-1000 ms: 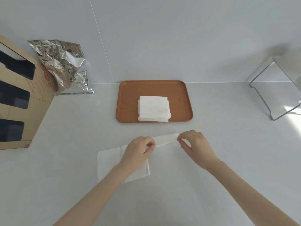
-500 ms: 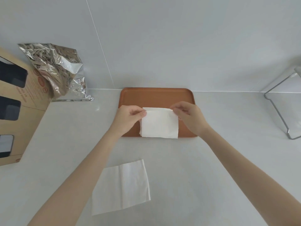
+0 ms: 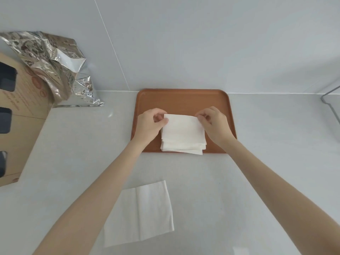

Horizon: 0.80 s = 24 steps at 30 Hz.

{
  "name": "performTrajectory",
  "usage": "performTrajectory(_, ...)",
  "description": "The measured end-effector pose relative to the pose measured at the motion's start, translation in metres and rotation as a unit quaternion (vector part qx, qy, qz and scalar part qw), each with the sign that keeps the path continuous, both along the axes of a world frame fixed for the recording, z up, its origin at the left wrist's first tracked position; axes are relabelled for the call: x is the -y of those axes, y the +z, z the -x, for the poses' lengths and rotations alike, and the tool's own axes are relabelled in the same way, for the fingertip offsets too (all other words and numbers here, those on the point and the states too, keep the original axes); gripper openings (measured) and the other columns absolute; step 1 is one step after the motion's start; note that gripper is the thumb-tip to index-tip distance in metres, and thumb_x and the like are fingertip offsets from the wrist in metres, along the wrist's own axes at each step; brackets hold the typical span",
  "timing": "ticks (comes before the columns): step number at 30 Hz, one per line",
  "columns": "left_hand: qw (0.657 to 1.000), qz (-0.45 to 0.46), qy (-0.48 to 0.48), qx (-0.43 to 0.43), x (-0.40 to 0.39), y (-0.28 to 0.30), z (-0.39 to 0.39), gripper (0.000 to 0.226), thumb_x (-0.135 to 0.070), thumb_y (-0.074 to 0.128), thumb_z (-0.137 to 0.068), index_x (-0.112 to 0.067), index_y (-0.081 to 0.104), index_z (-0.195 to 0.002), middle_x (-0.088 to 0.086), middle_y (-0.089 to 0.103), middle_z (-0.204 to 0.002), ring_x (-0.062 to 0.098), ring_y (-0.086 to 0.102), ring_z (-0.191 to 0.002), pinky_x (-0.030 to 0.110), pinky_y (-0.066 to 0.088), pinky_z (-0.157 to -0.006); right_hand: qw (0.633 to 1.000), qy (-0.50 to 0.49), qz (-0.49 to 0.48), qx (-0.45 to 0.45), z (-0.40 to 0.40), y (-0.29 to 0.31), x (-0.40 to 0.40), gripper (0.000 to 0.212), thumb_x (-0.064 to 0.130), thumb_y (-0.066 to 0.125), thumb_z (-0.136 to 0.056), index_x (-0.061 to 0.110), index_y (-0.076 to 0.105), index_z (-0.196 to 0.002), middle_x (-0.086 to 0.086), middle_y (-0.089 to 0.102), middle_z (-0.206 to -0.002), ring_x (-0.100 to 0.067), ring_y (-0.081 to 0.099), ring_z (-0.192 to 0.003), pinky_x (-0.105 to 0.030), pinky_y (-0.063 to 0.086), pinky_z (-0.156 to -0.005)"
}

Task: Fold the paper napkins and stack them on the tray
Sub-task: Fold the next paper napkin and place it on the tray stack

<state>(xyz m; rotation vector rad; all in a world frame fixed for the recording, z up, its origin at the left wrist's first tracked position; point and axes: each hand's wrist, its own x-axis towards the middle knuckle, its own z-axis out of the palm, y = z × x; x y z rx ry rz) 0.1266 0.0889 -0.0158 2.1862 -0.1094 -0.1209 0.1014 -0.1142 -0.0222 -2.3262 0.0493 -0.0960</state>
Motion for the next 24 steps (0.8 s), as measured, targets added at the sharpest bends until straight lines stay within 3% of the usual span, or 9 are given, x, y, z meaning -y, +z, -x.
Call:
performTrajectory(3, 1.000, 0.001, -0.004, 0.001, 0.000, 0.006, 0.004, 0.021, -0.014, 0.066, -0.078, -0.015, 0.064, -0.099, 0.004, 0.061, -0.076, 0.012, 0.051, -0.066, 0.018, 0.041, -0.067, 1.000, -0.006, 0.006, 0.010, 0.003, 0.008, 0.000, 0.013, 0.009, 0.052, -0.088, 0.011, 0.065, -0.090, -0.004, 0.056, -0.093, -0.014, 0.049, -0.071, -0.017, 0.035, -0.064)
performTrajectory(6, 0.999, 0.005, 0.001, 0.032, -0.004, 0.019, 0.011, 0.025, -0.012, 0.066, -0.077, -0.015, 0.061, -0.102, 0.005, 0.059, -0.078, 0.011, 0.049, -0.062, 0.030, 0.045, -0.072, 0.999, 0.002, 0.027, 0.044, 0.011, 0.025, -0.004, 0.012, 0.010, 0.053, -0.088, 0.010, 0.063, -0.094, -0.006, 0.058, -0.098, -0.017, 0.053, -0.072, -0.028, 0.044, -0.067)
performTrajectory(9, 0.998, 0.000, -0.018, 0.062, -0.015, 0.033, 0.029, 0.015, -0.013, 0.067, -0.076, -0.019, 0.064, -0.090, 0.001, 0.060, -0.077, 0.006, 0.048, -0.060, 0.018, 0.043, -0.067, 0.998, 0.019, -0.002, 0.057, 0.034, 0.044, -0.011, 0.010, 0.009, 0.056, -0.085, 0.014, 0.064, -0.089, 0.005, 0.056, -0.088, -0.006, 0.051, -0.065, -0.016, 0.040, -0.061)
performTrajectory(12, 0.996, 0.000, -0.078, 0.034, -0.027, 0.039, 0.058, 0.010, -0.013, 0.068, -0.075, -0.020, 0.067, -0.082, -0.008, 0.059, -0.071, -0.001, 0.049, -0.058, 0.004, 0.038, -0.061, 0.996, 0.028, -0.085, 0.013, 0.073, 0.054, -0.028, 0.010, 0.012, 0.062, -0.081, 0.021, 0.066, -0.079, 0.017, 0.058, -0.071, 0.005, 0.051, -0.059, -0.004, 0.038, -0.055)
performTrajectory(15, 0.988, -0.028, -0.148, -0.012, -0.034, 0.034, 0.090, 0.008, -0.011, 0.066, -0.076, -0.016, 0.069, -0.082, 0.000, 0.066, -0.079, 0.001, 0.053, -0.066, 0.003, 0.037, -0.060, 0.994, 0.061, -0.080, -0.042, 0.118, 0.045, -0.050, 0.011, 0.013, 0.065, -0.078, 0.022, 0.065, -0.071, 0.010, 0.064, -0.068, 0.001, 0.052, -0.058, -0.005, 0.038, -0.055)
performTrajectory(17, 0.979, -0.071, -0.188, -0.027, -0.037, 0.024, 0.107, 0.008, -0.011, 0.065, -0.078, -0.014, 0.069, -0.085, 0.007, 0.067, -0.090, 0.014, 0.057, -0.076, 0.010, 0.039, -0.064, 0.991, 0.079, -0.067, -0.090, 0.145, 0.033, -0.062, 0.010, 0.015, 0.065, -0.078, 0.022, 0.065, -0.071, 0.005, 0.065, -0.071, -0.007, 0.054, -0.059, -0.012, 0.043, -0.057)
performTrajectory(20, 0.965, -0.148, -0.213, -0.019, -0.040, 0.009, 0.126, 0.015, -0.013, 0.061, -0.082, -0.013, 0.066, -0.096, 0.009, 0.060, -0.103, 0.022, 0.055, -0.097, 0.034, 0.045, -0.082, 0.988, 0.080, -0.008, -0.130, 0.177, 0.014, -0.078, 0.007, 0.021, 0.064, -0.078, 0.022, 0.064, -0.072, 0.006, 0.062, -0.071, -0.014, 0.056, -0.063, -0.032, 0.048, -0.062)
performTrajectory(24, 0.959, -0.183, -0.214, 0.022, -0.038, -0.001, 0.141, 0.025, -0.013, 0.059, -0.083, -0.016, 0.061, -0.108, 0.009, 0.055, -0.111, 0.023, 0.046, -0.108, 0.040, 0.045, -0.087, 0.984, 0.067, 0.097, -0.133, 0.202, -0.003, -0.090, 0.015, 0.033, 0.061, -0.080, 0.019, 0.062, -0.081, 0.001, 0.063, -0.084, -0.020, 0.058, -0.078, -0.027, 0.038, -0.062)
